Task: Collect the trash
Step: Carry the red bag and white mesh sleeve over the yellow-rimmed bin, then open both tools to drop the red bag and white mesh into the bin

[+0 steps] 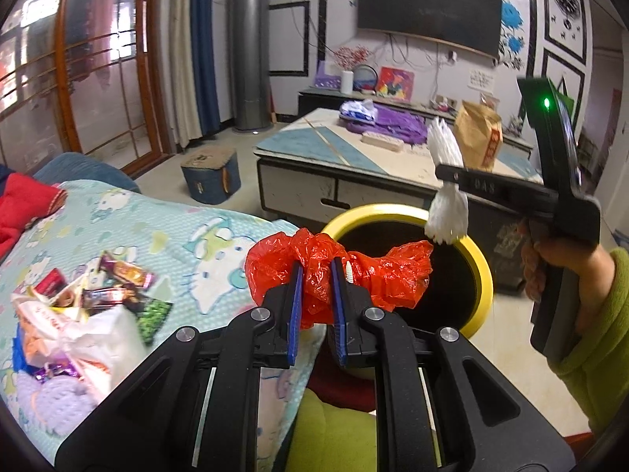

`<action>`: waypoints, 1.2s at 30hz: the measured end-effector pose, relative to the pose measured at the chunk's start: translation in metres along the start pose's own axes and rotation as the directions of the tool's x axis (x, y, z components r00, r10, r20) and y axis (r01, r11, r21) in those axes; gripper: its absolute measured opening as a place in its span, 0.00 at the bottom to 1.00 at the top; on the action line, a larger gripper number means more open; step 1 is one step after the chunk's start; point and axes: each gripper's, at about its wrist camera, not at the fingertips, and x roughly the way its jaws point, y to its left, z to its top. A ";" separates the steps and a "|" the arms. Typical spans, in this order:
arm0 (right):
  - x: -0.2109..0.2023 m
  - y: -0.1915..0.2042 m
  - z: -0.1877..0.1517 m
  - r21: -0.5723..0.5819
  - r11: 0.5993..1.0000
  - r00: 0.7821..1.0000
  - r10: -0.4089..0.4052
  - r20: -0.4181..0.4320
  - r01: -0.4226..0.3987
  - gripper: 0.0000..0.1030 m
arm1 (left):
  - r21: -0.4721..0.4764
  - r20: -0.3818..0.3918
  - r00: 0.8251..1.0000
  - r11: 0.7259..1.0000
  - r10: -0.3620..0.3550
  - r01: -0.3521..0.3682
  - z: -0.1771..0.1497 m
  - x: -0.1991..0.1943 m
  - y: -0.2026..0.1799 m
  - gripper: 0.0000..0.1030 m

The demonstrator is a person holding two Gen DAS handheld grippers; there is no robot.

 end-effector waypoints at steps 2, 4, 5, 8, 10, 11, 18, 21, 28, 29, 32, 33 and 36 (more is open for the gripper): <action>0.004 -0.004 -0.001 0.006 1.000 1.000 -0.011 -0.004 0.011 0.22 | 0.020 -0.018 1.000 1.000 -0.009 0.009 -0.002 0.009 -0.006 0.09; 0.006 -0.009 -0.003 0.014 1.000 1.000 -0.008 -0.012 0.009 0.22 | 0.041 -0.036 0.999 0.999 -0.016 0.017 -0.003 0.018 -0.011 0.09; 0.008 -0.010 -0.003 0.020 1.000 1.000 -0.008 -0.018 0.009 0.22 | 0.051 -0.042 0.999 0.998 -0.019 0.021 -0.003 0.021 -0.015 0.09; 0.012 -0.012 -0.005 0.026 1.000 1.000 0.003 -0.031 -0.002 0.22 | 0.081 -0.068 0.997 0.996 -0.035 0.040 -0.004 0.034 -0.026 0.09; 0.015 -0.014 -0.005 0.029 1.000 0.999 0.012 -0.037 -0.011 0.22 | 0.102 -0.087 0.995 0.993 -0.050 0.059 -0.006 0.042 -0.034 0.09; 0.017 -0.014 -0.005 0.034 0.999 0.999 0.017 -0.042 -0.015 0.22 | 0.108 -0.092 0.994 0.992 -0.056 0.066 -0.008 0.044 -0.037 0.09; 0.030 -0.019 -0.009 0.061 0.998 0.997 0.028 -0.077 -0.023 0.24 | 0.130 -0.135 0.985 0.984 -0.104 0.121 -0.014 0.061 -0.054 0.10; 0.034 -0.024 -0.011 0.080 0.997 0.996 0.029 -0.090 -0.021 0.26 | 0.121 -0.151 0.981 0.983 -0.123 0.142 -0.015 0.068 -0.055 0.11; 0.039 -0.036 -0.015 0.128 0.992 0.995 0.026 -0.099 -0.013 0.45 | 0.078 -0.161 0.976 0.984 -0.146 0.160 -0.017 0.078 -0.054 0.47; 0.039 -0.038 -0.015 0.136 0.991 0.995 0.023 -0.097 -0.010 0.48 | 0.070 -0.161 0.976 0.985 -0.147 0.160 -0.017 0.077 -0.052 0.52; 0.036 -0.042 -0.014 0.150 0.989 0.996 0.007 -0.086 0.006 0.51 | 0.038 -0.156 0.978 0.988 -0.140 0.148 -0.015 0.073 -0.044 0.77; 0.035 -0.042 -0.013 0.150 0.989 0.997 0.005 -0.081 0.007 0.53 | 0.025 -0.151 0.979 0.989 -0.139 0.145 -0.015 0.071 -0.042 0.83; 0.030 -0.040 -0.012 0.147 0.989 0.998 0.004 -0.063 0.005 0.59 | -0.035 -0.121 0.982 0.989 -0.148 0.145 -0.010 0.062 -0.030 0.89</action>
